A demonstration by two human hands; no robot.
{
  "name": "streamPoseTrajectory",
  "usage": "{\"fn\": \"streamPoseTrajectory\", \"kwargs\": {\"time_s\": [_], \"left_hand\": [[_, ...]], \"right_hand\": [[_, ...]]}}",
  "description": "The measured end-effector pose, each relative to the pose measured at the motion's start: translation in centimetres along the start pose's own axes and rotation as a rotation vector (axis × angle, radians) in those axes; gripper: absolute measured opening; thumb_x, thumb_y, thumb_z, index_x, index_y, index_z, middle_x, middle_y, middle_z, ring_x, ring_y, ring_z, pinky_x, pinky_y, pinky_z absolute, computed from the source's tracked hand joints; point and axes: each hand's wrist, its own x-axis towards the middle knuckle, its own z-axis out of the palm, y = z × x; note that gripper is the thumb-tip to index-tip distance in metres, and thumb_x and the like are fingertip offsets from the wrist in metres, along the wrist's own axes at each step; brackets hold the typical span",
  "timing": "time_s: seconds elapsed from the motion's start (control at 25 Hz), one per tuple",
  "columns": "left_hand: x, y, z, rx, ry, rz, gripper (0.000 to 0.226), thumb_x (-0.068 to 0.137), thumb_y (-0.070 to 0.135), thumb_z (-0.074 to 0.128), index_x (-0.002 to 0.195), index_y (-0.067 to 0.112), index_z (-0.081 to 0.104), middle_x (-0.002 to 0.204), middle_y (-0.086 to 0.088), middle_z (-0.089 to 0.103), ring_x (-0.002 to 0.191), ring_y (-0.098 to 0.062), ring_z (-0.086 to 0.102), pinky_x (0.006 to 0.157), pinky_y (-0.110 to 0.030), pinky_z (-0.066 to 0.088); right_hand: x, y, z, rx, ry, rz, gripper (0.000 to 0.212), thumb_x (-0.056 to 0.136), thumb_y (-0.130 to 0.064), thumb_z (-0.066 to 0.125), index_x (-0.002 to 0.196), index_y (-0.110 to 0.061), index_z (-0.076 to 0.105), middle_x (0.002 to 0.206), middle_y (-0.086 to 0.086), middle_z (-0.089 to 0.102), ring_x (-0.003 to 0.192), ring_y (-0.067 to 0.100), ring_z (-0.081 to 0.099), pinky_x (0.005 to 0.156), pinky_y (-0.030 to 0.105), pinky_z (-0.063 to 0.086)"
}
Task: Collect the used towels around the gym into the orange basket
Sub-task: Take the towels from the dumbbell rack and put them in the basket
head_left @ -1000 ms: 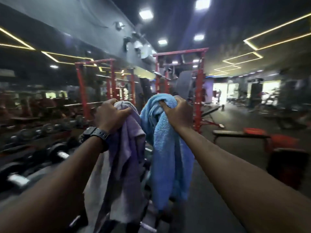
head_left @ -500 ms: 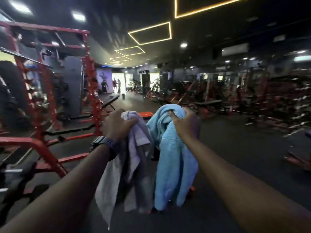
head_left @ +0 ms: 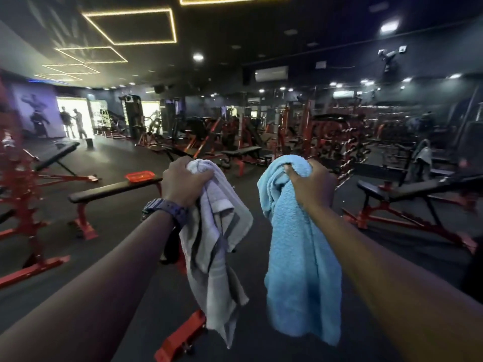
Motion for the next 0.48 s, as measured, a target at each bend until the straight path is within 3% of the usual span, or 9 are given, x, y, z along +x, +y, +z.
{"fn": "streamPoseTrajectory", "kwargs": {"time_s": [0.08,0.24,0.48], "left_hand": [[2.5,-0.8,1.9,-0.003,-0.038,0.015,0.046,0.058,0.052,0.064,0.080,0.012,0.069,0.071,-0.003,0.066,0.070,-0.024,0.061,0.060,-0.033,0.045],[8.2,-3.2,7.6,0.008,-0.079,0.008,0.046,0.058,0.051,0.066,0.081,0.011,0.068,0.074,-0.006,0.066,0.072,-0.026,0.060,0.065,-0.037,0.048],[17.5,-6.1,20.3,0.068,-0.096,0.050,0.028,0.071,0.039,0.077,0.076,0.016,0.064,0.068,0.001,0.061,0.065,-0.018,0.056,0.053,-0.026,0.038]], "right_hand": [[1.3,0.7,1.7,-0.003,0.005,0.020,0.036,0.081,-0.054,0.071,0.085,-0.019,0.066,0.080,-0.004,0.070,0.077,0.022,0.065,0.066,0.030,0.043],[5.7,4.4,6.0,-0.038,0.030,0.034,0.034,0.081,-0.054,0.071,0.084,-0.021,0.065,0.077,-0.006,0.068,0.074,0.019,0.064,0.066,0.031,0.047],[17.1,12.5,13.7,-0.053,0.029,-0.017,0.031,0.083,-0.053,0.072,0.088,-0.023,0.065,0.079,-0.006,0.067,0.075,0.019,0.064,0.066,0.029,0.041]]}}
